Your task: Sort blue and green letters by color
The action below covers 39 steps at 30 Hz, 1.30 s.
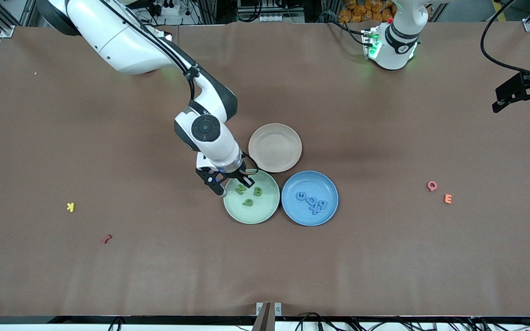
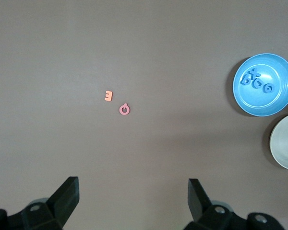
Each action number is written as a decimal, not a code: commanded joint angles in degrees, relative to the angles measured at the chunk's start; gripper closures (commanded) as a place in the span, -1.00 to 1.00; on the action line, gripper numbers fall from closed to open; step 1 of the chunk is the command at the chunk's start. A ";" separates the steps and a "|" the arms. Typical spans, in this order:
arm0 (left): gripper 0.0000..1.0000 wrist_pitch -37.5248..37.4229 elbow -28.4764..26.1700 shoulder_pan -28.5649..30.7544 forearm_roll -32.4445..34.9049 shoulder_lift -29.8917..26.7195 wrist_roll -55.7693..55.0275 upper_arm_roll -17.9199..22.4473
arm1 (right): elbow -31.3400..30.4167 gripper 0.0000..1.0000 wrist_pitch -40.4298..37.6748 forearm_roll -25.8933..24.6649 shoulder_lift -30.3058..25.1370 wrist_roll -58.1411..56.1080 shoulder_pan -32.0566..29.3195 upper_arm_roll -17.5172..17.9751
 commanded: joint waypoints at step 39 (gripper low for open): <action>-1.00 -1.18 1.38 0.42 0.97 1.09 -0.86 -0.48 | 8.01 -1.00 -15.57 6.20 -12.51 -21.75 -6.94 0.68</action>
